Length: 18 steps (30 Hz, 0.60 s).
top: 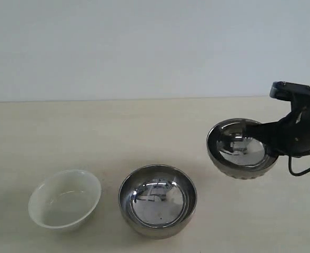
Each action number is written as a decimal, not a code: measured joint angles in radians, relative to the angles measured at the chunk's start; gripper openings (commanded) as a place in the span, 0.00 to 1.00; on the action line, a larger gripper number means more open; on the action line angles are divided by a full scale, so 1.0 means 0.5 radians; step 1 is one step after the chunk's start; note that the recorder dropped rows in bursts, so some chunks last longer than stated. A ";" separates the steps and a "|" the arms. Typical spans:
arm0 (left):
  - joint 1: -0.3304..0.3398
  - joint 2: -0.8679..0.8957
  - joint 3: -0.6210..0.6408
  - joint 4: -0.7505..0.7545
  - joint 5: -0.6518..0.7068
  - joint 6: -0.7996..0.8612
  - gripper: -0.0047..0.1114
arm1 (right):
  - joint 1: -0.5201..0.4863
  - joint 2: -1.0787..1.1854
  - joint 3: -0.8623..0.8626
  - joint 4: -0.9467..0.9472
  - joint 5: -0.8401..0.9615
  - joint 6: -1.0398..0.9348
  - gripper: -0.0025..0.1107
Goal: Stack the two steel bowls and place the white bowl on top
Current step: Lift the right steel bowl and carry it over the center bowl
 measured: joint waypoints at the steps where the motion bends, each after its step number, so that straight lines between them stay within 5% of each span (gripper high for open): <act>1: 0.000 0.000 0.000 0.000 0.000 0.000 0.07 | 0.000 -0.045 0.000 0.005 0.031 -0.022 0.02; 10: 0.000 0.000 0.000 0.000 0.000 0.000 0.07 | 0.085 -0.407 0.001 0.284 0.325 -0.333 0.02; 18: 0.000 0.000 0.000 0.000 0.000 0.000 0.07 | 0.550 -0.512 0.001 0.394 0.456 -0.376 0.02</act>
